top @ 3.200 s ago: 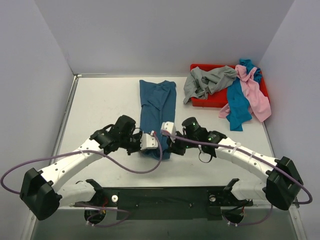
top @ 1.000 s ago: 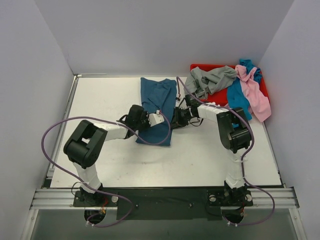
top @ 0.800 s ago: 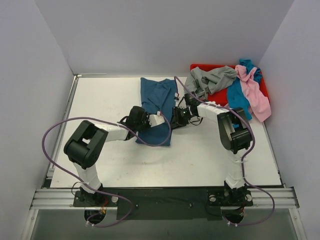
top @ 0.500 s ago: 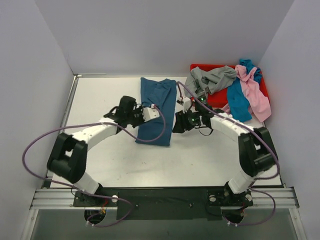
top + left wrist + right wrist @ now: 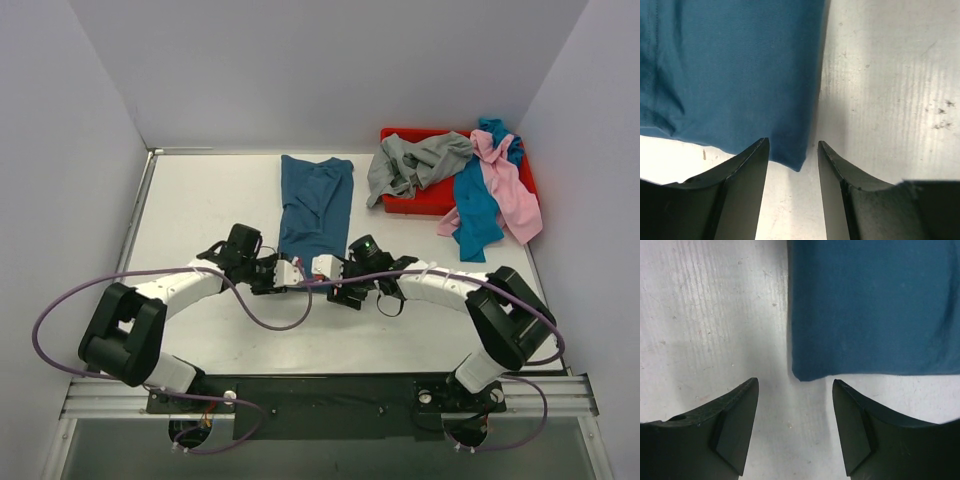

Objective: Fold and stack the t-shirts
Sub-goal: Grab one side of the 2/3 rectangular tshirt with both arms

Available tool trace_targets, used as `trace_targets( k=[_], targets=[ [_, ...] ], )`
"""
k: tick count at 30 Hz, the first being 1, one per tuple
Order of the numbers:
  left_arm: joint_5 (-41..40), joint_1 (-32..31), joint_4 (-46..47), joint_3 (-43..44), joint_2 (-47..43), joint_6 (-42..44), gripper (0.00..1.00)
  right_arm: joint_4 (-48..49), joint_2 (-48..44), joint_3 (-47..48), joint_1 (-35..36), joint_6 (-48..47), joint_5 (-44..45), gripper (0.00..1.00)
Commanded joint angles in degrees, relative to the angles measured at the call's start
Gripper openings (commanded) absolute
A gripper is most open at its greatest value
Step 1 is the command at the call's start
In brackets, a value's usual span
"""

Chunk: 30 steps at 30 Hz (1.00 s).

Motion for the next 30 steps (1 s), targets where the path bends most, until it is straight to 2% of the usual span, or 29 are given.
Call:
trace_targets(
  k=[1, 5, 7, 9, 11, 12, 15, 17, 18, 19, 23, 25, 30],
  targets=[
    [-0.77, -1.64, 8.81, -2.84, 0.63, 2.63, 0.54, 2.44, 2.59, 1.32, 3.21, -5.38, 4.11, 0.55],
    [-5.43, -3.31, 14.97, -3.82, 2.82, 2.36, 0.52, 2.35, 5.75, 2.2, 4.27, -5.47, 6.22, 0.53],
    [-7.19, -3.75, 15.15, -3.91, 3.88, 2.97, 0.49, 1.31, 7.07, 3.42, 4.27, -5.47, 7.27, 0.47],
    [-8.59, -4.1, 15.76, -4.26, 4.58, 3.06, 0.42, 1.12, 7.95, 4.48, 4.27, -4.77, 8.32, 0.36],
    [-9.04, -4.19, 15.59, -4.26, 4.85, 3.41, 0.33, 0.95, 8.57, 5.45, 4.35, -4.24, 9.46, 0.25],
    [-9.13, -4.28, 15.41, -4.26, 4.76, 3.41, 0.23, 0.95, 8.83, 5.71, 4.27, -4.15, 9.73, 0.19],
    [-8.96, -4.8, 15.06, -3.91, 4.32, 2.19, 0.06, 0.6, 9.8, 6.77, 4.35, -4.59, 9.39, 0.14],
    [-8.17, -4.98, 13.84, -3.39, 3.88, 1.13, 0.03, -1.5, 9.19, 7.47, 4.27, -5.55, 6.51, 0.2],
    [-7.9, -5.07, 13.31, -3.38, 3.71, 1.04, 0.02, -2.82, 8.66, 7.3, 4.18, -6.17, 5.35, 0.29],
    [-7.81, -5.16, 13.48, -3.47, 3.53, 0.78, 0.0, -2.83, 7.18, 6.86, 4.27, -6.78, 3.43, 0.34],
    [-7.37, -5.25, 14.01, -3.91, 2.74, -0.28, 0.0, 3.4, 0.95, 1.68, 3.21, -3.37, 0.34, 0.52],
    [-6.76, -5.25, 14.01, -3.73, 2.13, -2.55, 0.0, 7.97, -0.82, -0.26, 3.39, -0.92, -1.15, 0.58],
    [-5.26, -5.25, 12.42, -3.2, 1.33, -3.88, 0.0, 11.85, 3.19, 2.19, 3.65, 1.48, -2.48, 0.58]
  ],
)
